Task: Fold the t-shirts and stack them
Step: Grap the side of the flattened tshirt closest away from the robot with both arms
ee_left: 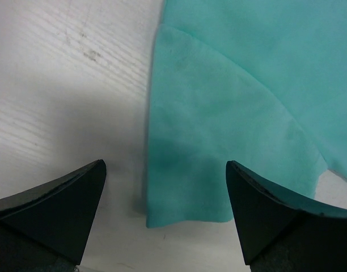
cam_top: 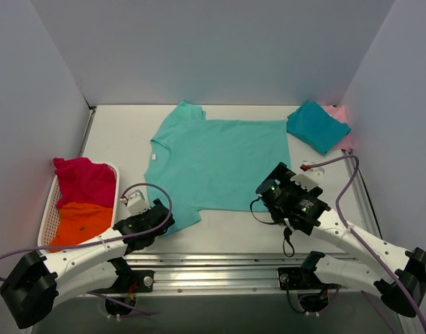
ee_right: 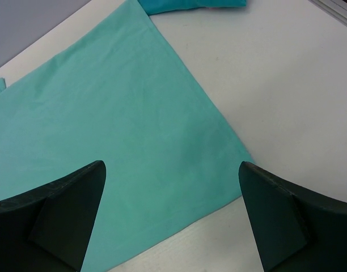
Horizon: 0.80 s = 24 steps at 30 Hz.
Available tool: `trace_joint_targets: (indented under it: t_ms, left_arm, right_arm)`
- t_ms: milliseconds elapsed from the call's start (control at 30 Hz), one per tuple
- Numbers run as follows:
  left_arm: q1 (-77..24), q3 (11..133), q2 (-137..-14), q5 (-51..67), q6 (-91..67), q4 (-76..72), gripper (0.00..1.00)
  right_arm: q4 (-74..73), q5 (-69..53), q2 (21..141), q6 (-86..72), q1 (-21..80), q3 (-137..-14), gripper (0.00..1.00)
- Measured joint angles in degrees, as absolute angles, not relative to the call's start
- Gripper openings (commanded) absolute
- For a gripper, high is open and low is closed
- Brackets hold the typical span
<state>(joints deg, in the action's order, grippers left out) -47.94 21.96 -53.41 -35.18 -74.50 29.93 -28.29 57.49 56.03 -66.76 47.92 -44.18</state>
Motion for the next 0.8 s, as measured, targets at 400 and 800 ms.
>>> trace_joint_targets:
  t_ms: [400, 800]
  left_arm:
    - [-46.8, 19.8, -57.7, -30.6, -73.1, 17.1, 0.34]
    - [-38.8, 19.4, -55.1, -27.2, -69.4, 17.4, 0.03]
  right_arm:
    - [-28.6, 57.7, 55.4, -66.6, 45.1, -44.2, 1.0]
    - [-21.2, 36.9, 55.4, -59.9, 35.5, -38.8, 1.0]
